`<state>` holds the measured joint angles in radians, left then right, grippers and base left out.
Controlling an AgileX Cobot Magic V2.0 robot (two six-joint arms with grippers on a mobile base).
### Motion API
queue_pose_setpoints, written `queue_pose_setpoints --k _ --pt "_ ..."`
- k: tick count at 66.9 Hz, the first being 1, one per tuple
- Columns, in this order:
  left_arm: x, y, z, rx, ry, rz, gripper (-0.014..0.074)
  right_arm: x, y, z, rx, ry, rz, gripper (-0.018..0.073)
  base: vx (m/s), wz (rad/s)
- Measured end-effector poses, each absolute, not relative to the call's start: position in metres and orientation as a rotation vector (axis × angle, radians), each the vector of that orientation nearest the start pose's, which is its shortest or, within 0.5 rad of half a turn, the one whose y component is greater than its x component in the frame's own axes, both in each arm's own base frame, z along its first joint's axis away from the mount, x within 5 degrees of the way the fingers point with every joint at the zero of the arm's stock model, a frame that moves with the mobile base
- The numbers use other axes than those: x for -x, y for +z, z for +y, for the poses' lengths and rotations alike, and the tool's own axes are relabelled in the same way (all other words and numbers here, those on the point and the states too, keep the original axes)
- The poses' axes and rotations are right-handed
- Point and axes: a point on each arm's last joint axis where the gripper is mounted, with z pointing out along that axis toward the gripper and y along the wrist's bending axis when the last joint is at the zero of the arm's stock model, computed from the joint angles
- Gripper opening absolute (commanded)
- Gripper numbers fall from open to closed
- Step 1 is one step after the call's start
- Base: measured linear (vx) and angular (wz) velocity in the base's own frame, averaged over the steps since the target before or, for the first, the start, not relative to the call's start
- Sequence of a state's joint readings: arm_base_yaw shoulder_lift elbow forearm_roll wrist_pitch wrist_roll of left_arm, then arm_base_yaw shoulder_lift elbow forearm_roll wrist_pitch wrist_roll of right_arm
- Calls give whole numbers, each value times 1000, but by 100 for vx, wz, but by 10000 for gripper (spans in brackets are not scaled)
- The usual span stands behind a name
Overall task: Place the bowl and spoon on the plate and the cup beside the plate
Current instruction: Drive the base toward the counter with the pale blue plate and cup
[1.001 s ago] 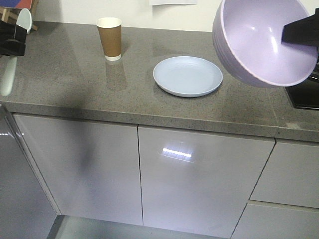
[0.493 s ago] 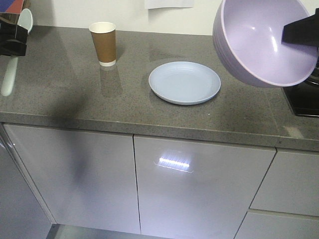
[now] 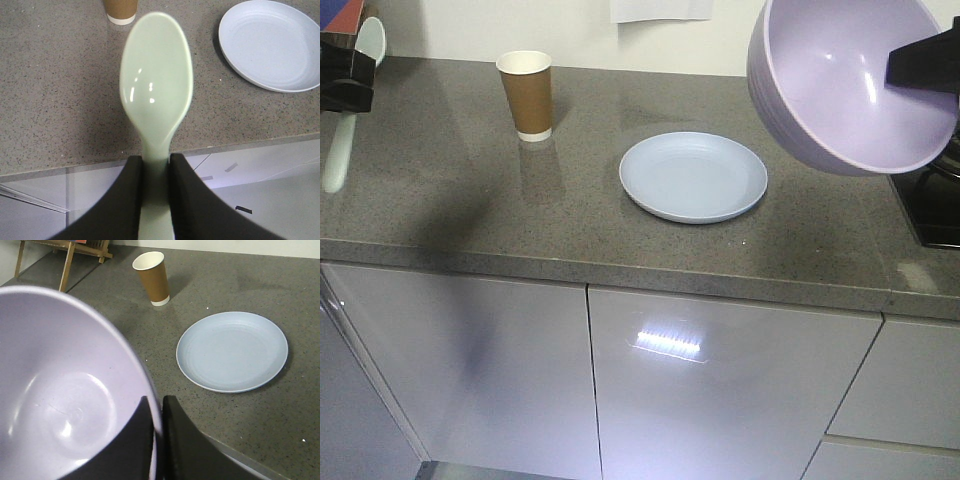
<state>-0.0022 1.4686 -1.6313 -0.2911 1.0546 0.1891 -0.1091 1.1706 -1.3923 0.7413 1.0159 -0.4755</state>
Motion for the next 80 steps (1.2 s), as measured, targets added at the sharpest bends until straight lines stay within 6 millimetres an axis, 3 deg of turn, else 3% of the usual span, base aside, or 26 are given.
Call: queue_pose_setpoints --k 80 --pt "-309 429 -23 -175 -277 2336 -6 -225 455 28 270 566 2053 -6 5 -1"
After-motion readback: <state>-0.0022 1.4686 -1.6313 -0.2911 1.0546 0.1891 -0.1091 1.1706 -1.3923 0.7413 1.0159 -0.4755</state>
